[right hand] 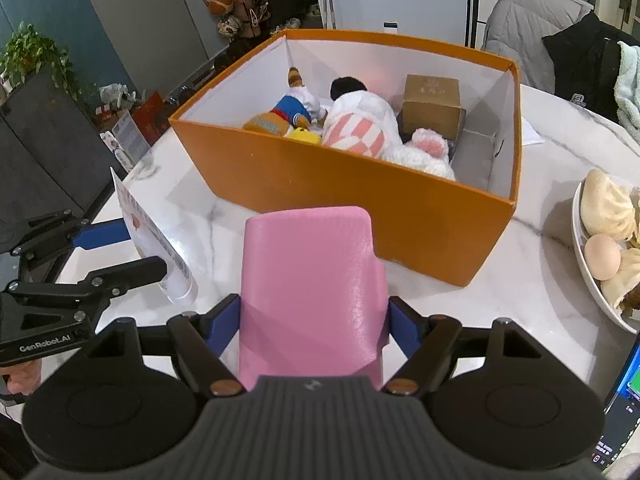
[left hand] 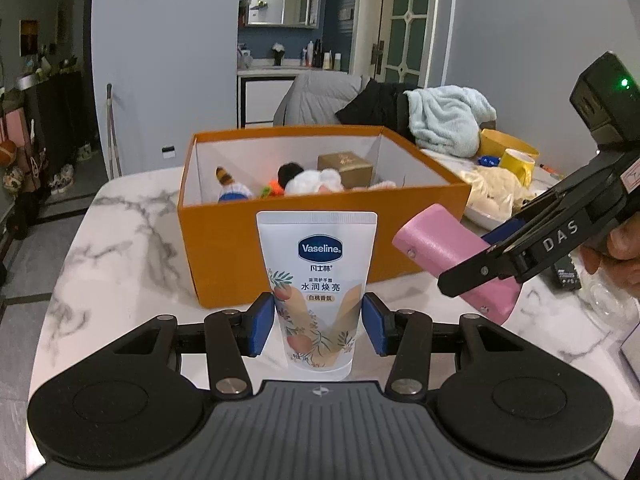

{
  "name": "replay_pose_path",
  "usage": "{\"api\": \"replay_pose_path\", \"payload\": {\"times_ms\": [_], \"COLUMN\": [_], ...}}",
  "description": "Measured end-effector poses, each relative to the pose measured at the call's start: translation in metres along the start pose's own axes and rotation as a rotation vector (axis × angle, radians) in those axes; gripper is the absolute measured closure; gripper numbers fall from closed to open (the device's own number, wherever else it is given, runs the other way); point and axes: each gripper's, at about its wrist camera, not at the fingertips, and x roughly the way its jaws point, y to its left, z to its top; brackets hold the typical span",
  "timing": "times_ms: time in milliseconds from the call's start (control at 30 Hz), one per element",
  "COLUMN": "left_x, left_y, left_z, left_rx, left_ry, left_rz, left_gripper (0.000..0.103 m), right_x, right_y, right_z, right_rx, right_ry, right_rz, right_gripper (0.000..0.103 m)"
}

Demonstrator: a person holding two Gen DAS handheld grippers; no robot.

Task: Organize objects
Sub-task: 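Carry the lotion tube and pink case over the orange box with both grippers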

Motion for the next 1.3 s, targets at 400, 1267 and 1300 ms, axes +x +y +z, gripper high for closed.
{"api": "replay_pose_path", "payload": {"times_ms": [400,1267,1300], "left_x": [0.001,0.095,0.1], "left_y": [0.0,0.032,0.032], "left_z": [0.045,0.135,0.135], "left_rx": [0.009,-0.023,-0.017], "left_ry": [-0.044,0.065,0.077], "left_rz": [-0.008,0.024,0.03], "left_gripper": [0.047,0.047,0.047], "right_x": [-0.033,0.002,0.008], "right_y": [0.005,-0.052,-0.055], "right_z": [0.023,0.128,0.127], "right_rx": [0.014,0.133,0.139], "right_ry": [-0.096,-0.19,-0.18], "right_rz": [0.025,-0.095,-0.1], "right_gripper": [0.025,0.025,0.025]}}
